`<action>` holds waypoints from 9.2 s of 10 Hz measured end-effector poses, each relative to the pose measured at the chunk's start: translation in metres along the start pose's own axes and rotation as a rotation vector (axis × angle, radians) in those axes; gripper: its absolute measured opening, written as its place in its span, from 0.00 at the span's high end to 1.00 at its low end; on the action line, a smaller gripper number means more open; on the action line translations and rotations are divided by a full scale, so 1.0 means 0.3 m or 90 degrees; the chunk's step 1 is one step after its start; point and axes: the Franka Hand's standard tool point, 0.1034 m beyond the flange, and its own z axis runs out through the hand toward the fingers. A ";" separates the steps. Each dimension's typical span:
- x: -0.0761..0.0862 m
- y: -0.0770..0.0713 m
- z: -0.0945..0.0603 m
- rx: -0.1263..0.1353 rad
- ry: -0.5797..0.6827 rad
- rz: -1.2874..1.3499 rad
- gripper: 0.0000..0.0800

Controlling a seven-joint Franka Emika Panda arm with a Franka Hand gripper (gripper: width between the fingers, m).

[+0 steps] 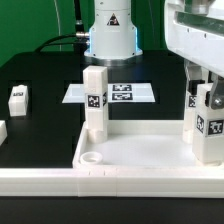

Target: Assemble desk

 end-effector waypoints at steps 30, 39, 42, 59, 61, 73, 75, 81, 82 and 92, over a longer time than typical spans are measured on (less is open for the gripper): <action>-0.053 0.015 0.013 0.000 0.008 -0.719 0.64; -0.050 0.017 0.020 0.013 -0.017 -0.126 0.64; -0.050 0.016 0.020 0.012 -0.018 -0.006 0.64; -0.043 0.001 0.010 0.014 0.021 -0.818 0.19; -0.042 0.002 0.012 0.013 0.021 -0.827 0.35; -0.023 0.007 0.020 0.024 0.000 -0.409 0.64; -0.018 0.010 0.021 0.023 -0.005 -0.300 0.64; -0.011 0.017 0.022 0.015 -0.016 -0.026 0.64; -0.011 0.017 0.022 0.014 -0.016 -0.016 0.64; -0.032 0.017 0.006 -0.010 -0.006 -0.502 0.19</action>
Offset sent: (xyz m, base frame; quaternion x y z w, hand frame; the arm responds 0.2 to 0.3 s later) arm -0.0068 0.0107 0.0055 0.0119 0.0001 -0.2645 0.9643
